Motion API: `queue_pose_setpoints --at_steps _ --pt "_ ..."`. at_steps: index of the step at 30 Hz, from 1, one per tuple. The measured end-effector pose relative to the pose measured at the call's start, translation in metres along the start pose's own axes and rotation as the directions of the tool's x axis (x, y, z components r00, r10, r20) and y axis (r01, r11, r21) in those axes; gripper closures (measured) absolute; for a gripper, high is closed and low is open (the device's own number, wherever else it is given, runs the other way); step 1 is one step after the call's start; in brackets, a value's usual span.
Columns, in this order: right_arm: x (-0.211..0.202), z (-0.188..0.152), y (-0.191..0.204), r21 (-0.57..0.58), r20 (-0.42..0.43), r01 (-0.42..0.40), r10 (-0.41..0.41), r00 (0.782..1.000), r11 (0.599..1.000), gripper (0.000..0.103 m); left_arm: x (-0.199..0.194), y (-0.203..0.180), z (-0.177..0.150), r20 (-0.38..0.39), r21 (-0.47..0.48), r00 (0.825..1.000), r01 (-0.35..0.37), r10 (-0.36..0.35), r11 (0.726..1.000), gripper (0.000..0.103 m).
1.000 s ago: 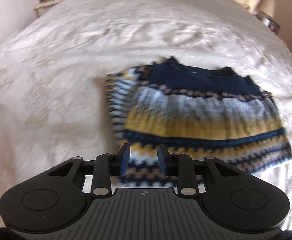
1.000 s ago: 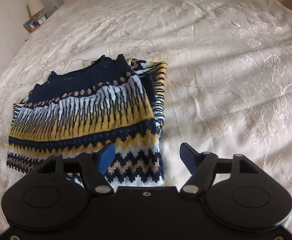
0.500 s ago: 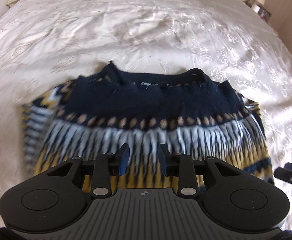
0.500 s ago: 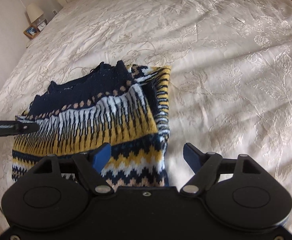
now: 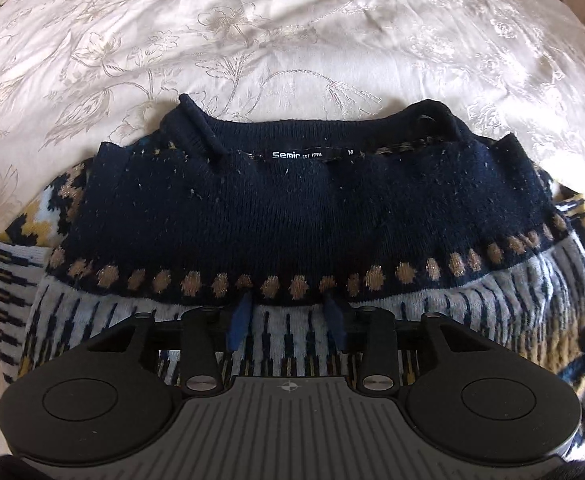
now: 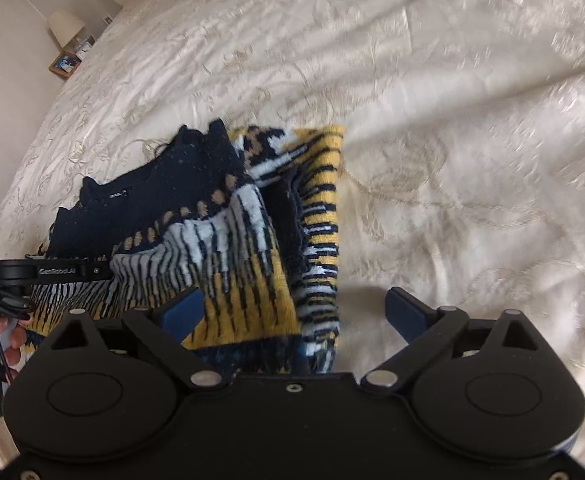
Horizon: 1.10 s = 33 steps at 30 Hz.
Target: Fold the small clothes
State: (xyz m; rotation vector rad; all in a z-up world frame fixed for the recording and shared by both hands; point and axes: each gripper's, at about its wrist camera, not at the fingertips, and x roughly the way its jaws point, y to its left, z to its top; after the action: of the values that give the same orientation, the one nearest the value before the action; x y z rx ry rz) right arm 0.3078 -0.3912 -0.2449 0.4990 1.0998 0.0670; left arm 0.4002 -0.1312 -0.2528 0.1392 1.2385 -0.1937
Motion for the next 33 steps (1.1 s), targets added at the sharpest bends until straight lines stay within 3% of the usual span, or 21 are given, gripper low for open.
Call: queue_pose_setpoints --at_steps 8,14,21,23,24,25,28,31,33 --pt "0.03 0.013 -0.008 0.002 -0.024 -0.056 0.056 0.998 0.998 0.0 0.003 0.0 0.005 -0.008 -0.008 1.0 0.002 -0.003 1.0 0.061" --pt "0.033 0.02 -0.019 0.069 -0.026 -0.105 0.107 0.994 0.992 0.0 0.003 -0.001 0.005 -0.004 -0.005 1.0 -0.003 0.003 1.0 0.061" --pt "0.032 0.03 -0.043 0.175 -0.083 -0.233 0.25 0.965 0.956 0.001 0.002 -0.001 0.003 0.0 -0.01 1.0 -0.005 0.005 1.0 0.061" --pt "0.03 0.029 -0.042 0.163 -0.089 -0.25 0.267 0.96 0.954 0.019 0.001 -0.001 0.004 -0.002 -0.011 1.0 -0.007 0.007 1.0 0.061" --pt "0.03 0.028 -0.04 0.152 -0.099 -0.247 0.264 0.959 0.957 0.047 0.001 -0.001 0.004 -0.004 -0.01 1.0 -0.007 0.007 1.0 0.061" --pt "0.032 0.027 -0.036 0.151 -0.115 -0.241 0.259 0.959 0.959 0.066 0.001 -0.001 0.005 -0.007 -0.008 1.0 -0.007 0.007 1.0 0.06" --pt "0.027 0.02 -0.03 0.14 -0.089 -0.261 0.275 0.957 0.955 0.069 -0.003 -0.002 0.012 -0.023 0.016 1.0 -0.012 0.012 1.0 0.061" --pt "0.021 0.019 -0.028 0.136 -0.063 -0.258 0.268 0.961 0.956 0.069 -0.021 -0.003 0.024 0.068 -0.005 0.997 -0.024 0.024 1.0 0.061" --pt "0.016 0.018 -0.029 0.145 -0.048 -0.261 0.27 0.962 0.955 0.07 -0.021 -0.006 0.037 0.089 0.011 0.995 -0.038 0.037 0.999 0.061"
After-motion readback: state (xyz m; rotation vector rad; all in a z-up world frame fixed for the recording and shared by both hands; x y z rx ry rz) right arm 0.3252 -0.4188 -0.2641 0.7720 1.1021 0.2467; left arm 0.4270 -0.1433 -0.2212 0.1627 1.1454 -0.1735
